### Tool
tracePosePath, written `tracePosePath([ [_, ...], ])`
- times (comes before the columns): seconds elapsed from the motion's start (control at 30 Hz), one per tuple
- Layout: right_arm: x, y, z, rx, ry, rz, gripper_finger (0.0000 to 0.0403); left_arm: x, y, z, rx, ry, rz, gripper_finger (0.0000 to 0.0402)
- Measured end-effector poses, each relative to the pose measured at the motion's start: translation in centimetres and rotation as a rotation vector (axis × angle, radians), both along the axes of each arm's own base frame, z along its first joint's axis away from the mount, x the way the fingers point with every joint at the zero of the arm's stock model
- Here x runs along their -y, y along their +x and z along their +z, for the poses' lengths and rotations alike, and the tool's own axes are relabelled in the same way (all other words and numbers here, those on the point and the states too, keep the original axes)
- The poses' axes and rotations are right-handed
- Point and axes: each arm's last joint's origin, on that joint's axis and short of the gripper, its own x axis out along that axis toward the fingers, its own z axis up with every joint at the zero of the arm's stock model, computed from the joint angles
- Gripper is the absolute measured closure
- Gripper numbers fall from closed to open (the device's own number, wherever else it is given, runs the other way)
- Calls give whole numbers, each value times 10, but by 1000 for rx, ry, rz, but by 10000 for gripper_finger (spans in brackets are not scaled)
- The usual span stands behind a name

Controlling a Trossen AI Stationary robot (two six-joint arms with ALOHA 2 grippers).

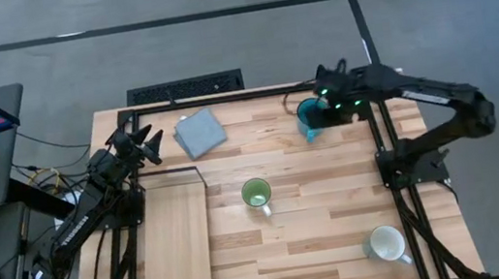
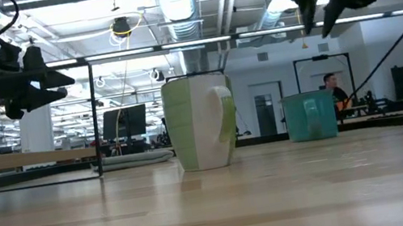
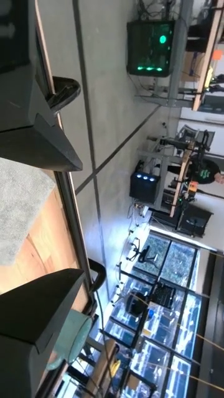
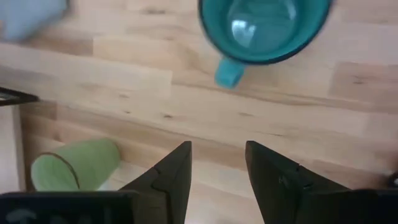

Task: Stack small to large cups/mugs on shelf
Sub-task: Put the top blue mug on the shelf

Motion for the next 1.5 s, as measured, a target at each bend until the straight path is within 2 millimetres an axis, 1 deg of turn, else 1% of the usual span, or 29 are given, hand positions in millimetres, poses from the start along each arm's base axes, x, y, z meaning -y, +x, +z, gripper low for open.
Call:
tracePosePath([
  [0.1, -6, 21, -13, -25, 7, 44, 230, 0, 0, 0, 9, -8, -1, 140],
  [0.3, -11, 55, -42, -81, 16, 104, 230, 0, 0, 0, 14, -12, -4, 140],
  [0.47, -8, 69, -61, -143, -8, 121, 230, 0, 0, 0, 15, -12, -6, 140],
  [0.67, -1, 70, -65, -176, -82, 119, 230, 0, 0, 0, 42, -36, -8, 140],
  [0.87, 2, 62, -55, -148, -103, 110, 226, 0, 0, 0, 46, -40, -7, 140],
  [0.97, 2, 59, -49, -126, -102, 92, 210, 0, 0, 0, 46, -39, -8, 140],
  [1.07, 1, 56, -45, -114, -108, 91, 181, 0, 0, 0, 38, -33, -8, 140],
  [1.2, 2, 56, -45, -116, -113, 96, 144, 0, 0, 0, 38, -32, -8, 140],
  [1.3, 0, 57, -46, -117, -108, 105, 134, 0, 0, 0, 36, -31, -7, 140],
  [1.5, -1, 59, -47, -127, -130, 151, 133, 0, 0, 0, 35, -30, -7, 140],
])
